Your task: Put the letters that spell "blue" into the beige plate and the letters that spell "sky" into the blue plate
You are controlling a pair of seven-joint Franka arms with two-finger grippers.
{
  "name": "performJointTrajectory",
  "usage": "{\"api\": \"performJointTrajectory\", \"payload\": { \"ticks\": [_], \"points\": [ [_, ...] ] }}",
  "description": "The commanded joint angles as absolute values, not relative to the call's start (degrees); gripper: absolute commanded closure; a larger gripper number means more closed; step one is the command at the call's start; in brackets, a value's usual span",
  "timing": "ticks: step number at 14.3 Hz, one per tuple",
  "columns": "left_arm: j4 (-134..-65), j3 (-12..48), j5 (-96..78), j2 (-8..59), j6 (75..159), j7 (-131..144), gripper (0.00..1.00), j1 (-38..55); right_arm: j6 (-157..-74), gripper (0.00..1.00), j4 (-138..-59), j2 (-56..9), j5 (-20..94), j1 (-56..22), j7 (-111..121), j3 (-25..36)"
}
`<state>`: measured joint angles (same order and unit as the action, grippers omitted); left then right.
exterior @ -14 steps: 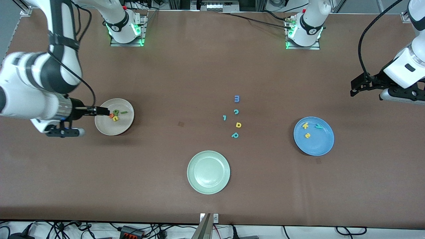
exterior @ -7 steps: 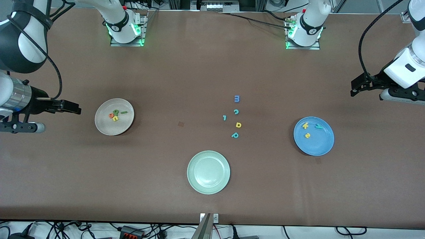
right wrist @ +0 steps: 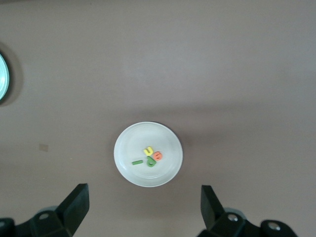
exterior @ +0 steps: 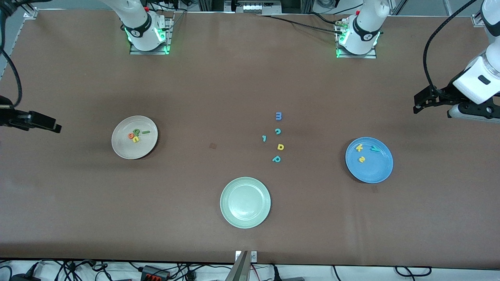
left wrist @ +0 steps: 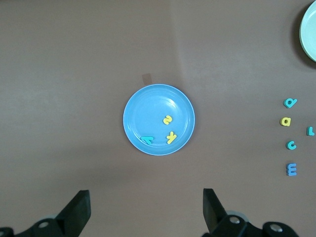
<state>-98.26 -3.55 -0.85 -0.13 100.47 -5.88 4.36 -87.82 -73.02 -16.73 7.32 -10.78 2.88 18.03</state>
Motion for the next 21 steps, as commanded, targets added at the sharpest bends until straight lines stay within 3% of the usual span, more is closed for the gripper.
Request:
{"api": "performJointTrajectory", "payload": {
  "ticks": [1,4,13,17,21],
  "points": [
    [-96.33,-4.04,-1.85,0.97,99.23,-5.89,0.0,4.22,-87.01,0.0,-73.21,-13.54,2.47,-3.11,1.84,8.38],
    [-96.33,-4.04,-1.85,0.97,99.23,-5.8,0.0,4.22,-87.36,0.0,-74.18,-12.05,-0.61,3.16,2.02,0.62],
    [-96.24,-3.96,-1.93,0.97,97.73,-5.8,0.0,4.22,-86.31,0.0,-78.57,-9.5,-0.7,4.92,2.11,-0.44],
    [-96.24,-3.78,-1.93,0.97,97.73,-5.8,0.0,4.31,-89.29,0.0,-90.5,-1.51,-2.64,3.25,1.15,-0.53],
    [-96.24,-3.87,-1.93,0.97,97.73,-5.8,0.0,4.31,-91.48,0.0,-94.91,0.79,-1.85,3.78,1.14,0.0]
  ]
}}
